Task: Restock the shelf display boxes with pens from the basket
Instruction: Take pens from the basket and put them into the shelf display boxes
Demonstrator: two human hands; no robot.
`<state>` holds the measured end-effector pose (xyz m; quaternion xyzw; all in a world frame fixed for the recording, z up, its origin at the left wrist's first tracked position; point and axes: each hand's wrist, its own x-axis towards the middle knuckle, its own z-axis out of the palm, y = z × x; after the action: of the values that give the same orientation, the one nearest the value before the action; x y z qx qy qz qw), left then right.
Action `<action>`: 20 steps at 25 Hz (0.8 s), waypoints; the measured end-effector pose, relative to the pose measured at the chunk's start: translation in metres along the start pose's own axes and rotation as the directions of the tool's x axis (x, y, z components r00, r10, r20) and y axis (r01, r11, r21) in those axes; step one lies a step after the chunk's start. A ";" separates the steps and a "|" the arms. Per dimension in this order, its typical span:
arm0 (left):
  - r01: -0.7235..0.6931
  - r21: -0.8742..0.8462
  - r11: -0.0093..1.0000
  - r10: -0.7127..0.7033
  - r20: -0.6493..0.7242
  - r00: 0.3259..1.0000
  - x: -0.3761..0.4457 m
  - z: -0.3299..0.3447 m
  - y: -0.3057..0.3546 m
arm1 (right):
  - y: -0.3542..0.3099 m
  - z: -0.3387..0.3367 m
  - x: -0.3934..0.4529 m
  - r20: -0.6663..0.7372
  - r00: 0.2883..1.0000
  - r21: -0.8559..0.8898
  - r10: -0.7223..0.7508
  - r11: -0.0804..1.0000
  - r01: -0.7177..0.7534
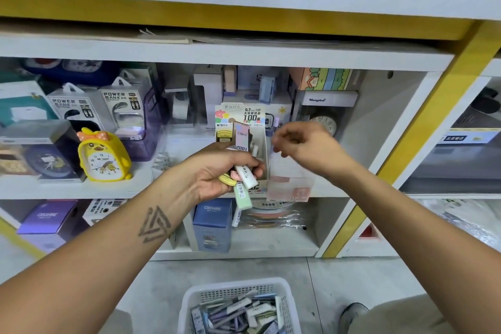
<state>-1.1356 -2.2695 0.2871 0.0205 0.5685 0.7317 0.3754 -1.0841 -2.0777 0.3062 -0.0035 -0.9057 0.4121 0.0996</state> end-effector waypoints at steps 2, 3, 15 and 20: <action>-0.033 -0.031 0.999 0.033 -0.008 0.999 0.000 0.003 0.001 | -0.009 0.002 0.003 0.093 0.991 0.303 0.098 0.945 -0.122; -0.052 -0.067 0.996 0.051 -0.012 0.999 0.000 0.003 0.003 | -0.011 0.005 0.004 0.173 0.979 0.342 0.109 0.925 -0.164; -0.149 -0.314 0.938 0.134 -0.070 0.988 -0.009 -0.011 0.015 | -0.016 0.029 0.004 0.522 0.848 0.612 0.093 0.651 -0.448; -0.171 -0.244 0.955 0.157 -0.075 0.985 -0.007 -0.013 0.015 | -0.014 0.017 0.003 0.465 0.880 0.534 0.095 0.763 -0.364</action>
<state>-1.1441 -2.2857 0.2977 0.0003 0.4784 0.8263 0.2972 -1.0887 -2.0992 0.3062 0.0019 -0.7174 0.6804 -0.1499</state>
